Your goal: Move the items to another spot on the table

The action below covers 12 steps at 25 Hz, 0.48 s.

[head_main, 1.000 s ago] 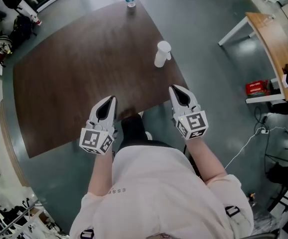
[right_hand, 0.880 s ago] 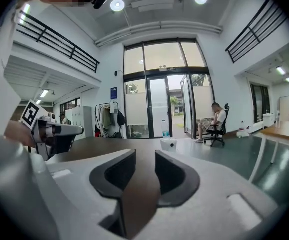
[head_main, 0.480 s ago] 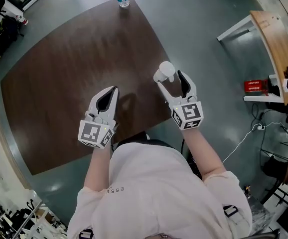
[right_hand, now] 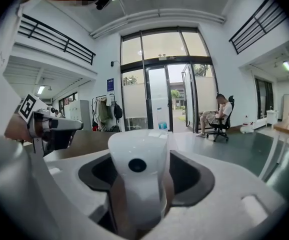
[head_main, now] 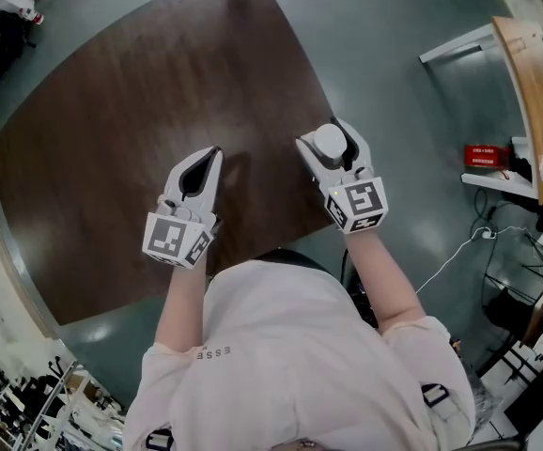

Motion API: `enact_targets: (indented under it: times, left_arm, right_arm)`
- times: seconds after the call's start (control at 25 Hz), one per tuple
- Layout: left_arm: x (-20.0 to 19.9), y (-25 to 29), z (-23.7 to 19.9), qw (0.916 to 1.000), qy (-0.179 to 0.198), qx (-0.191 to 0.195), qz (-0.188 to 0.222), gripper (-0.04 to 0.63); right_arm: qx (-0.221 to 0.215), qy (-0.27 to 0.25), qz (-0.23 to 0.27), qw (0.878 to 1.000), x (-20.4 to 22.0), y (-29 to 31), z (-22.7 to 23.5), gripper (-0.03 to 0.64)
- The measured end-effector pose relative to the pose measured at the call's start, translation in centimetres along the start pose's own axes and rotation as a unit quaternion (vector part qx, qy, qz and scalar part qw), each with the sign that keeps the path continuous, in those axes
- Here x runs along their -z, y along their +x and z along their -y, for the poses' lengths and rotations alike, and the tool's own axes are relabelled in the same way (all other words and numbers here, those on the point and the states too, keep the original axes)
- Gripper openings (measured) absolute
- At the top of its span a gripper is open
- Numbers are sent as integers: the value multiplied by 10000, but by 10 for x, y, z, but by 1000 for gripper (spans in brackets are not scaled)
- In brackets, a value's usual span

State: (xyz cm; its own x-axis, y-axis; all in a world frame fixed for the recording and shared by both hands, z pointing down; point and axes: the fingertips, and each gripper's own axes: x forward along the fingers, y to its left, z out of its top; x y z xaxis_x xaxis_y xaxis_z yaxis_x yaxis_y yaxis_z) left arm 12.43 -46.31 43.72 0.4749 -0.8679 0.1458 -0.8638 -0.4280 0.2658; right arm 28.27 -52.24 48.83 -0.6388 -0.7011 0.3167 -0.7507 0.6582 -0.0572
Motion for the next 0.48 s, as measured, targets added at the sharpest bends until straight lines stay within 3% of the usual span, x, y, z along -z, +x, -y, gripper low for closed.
enact_targets:
  times: [0.08,0.48]
  left_arm:
    - [3,1,1,10000,9,12,-30,14]
    - [2,-27,16,9997,148,-136,103,14]
  right_arm:
    - [-9,-134,-24,9999,2,0,-1,188]
    - [-59,-326,169,9993,-10,-29,-5,178]
